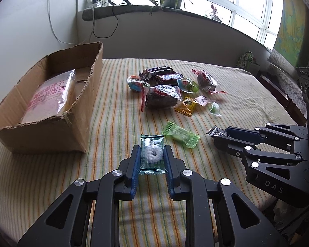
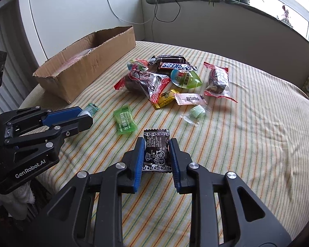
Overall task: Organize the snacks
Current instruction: 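Carry the mint packet and cookie packet into the box and release both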
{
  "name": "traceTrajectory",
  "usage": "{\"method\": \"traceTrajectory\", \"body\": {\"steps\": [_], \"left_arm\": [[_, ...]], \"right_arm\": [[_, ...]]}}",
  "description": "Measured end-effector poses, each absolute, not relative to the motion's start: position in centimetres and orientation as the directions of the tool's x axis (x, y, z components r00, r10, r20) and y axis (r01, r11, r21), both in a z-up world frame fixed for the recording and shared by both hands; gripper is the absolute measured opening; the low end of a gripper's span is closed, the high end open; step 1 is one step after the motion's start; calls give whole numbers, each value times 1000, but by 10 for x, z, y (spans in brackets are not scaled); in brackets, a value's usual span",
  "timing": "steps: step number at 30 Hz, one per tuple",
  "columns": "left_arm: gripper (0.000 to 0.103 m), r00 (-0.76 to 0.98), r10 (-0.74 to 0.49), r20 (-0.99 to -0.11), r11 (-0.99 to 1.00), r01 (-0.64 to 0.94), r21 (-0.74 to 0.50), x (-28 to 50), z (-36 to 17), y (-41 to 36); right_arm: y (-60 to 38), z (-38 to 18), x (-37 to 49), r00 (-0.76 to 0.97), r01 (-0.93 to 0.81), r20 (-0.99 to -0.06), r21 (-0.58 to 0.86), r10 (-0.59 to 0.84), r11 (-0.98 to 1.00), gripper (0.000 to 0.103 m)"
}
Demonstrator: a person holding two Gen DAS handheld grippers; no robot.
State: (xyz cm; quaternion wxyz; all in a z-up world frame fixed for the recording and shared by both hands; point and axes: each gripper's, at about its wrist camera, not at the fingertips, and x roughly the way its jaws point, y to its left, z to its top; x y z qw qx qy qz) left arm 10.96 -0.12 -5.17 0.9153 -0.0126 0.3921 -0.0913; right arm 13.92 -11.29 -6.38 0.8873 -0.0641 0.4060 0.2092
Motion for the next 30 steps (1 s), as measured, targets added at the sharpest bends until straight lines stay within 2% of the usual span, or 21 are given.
{"method": "traceTrajectory", "body": {"steps": [15,30], "left_arm": [[21,731,-176,-660,984,130,-118,96,-22,20],[21,784,-87,-614,991,5,-135,109,0,91]], "right_arm": [[-101,-32,138,622,-440,-709,37,334,897,25],[-43,14,187,632,-521,-655,38,415,853,25]]}}
